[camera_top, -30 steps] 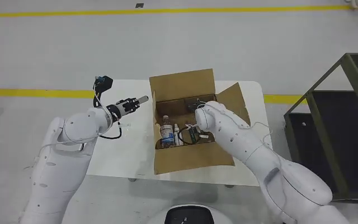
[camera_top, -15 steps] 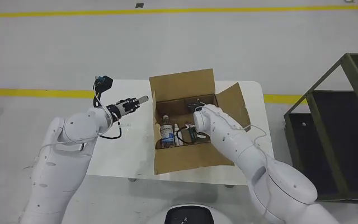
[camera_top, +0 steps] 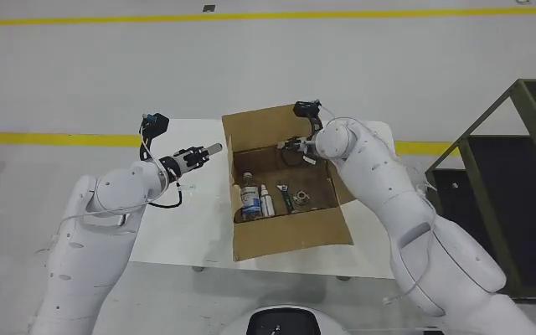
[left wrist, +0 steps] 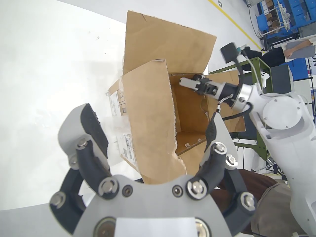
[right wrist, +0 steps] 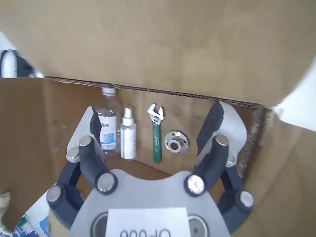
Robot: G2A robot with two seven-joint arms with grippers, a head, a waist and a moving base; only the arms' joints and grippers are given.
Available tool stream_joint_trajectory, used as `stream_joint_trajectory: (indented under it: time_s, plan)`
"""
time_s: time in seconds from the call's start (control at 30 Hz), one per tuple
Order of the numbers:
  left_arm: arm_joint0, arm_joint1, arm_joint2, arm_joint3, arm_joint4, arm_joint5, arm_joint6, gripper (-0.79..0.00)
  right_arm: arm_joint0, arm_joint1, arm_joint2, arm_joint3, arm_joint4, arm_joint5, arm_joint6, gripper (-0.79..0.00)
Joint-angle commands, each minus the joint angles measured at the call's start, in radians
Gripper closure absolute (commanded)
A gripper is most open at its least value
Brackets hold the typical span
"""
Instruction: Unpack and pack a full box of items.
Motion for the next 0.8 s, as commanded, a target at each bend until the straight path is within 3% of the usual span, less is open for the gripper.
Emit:
stream_joint_trajectory:
  time_s: [0.0, 0.17, 0.33, 0.5, 0.77]
  plan:
    - [0.000, 0.000, 0.000, 0.000, 0.000, 0.000, 0.000, -0.785, 0.002, 0.033, 0.048, -0.013, 0.036, -0.103, -0.020, 0.000]
    - [0.000, 0.000, 0.000, 0.000, 0.000, 0.000, 0.000, -0.785, -0.035, 0.101, 0.139, -0.105, 0.087, -0.243, -0.012, 0.000]
    - [0.000, 0.000, 0.000, 0.000, 0.000, 0.000, 0.000, -0.785, -0.138, 0.177, 0.228, -0.313, 0.060, -0.227, 0.026, 0.000]
    - [0.000, 0.000, 0.000, 0.000, 0.000, 0.000, 0.000, -0.785, -0.330, 0.258, 0.373, -0.615, 0.055, -0.185, 0.085, 0.000]
    - [0.000, 0.000, 0.000, 0.000, 0.000, 0.000, 0.000, -0.785, -0.359, 0.267, 0.393, -0.658, 0.060, -0.179, 0.096, 0.000]
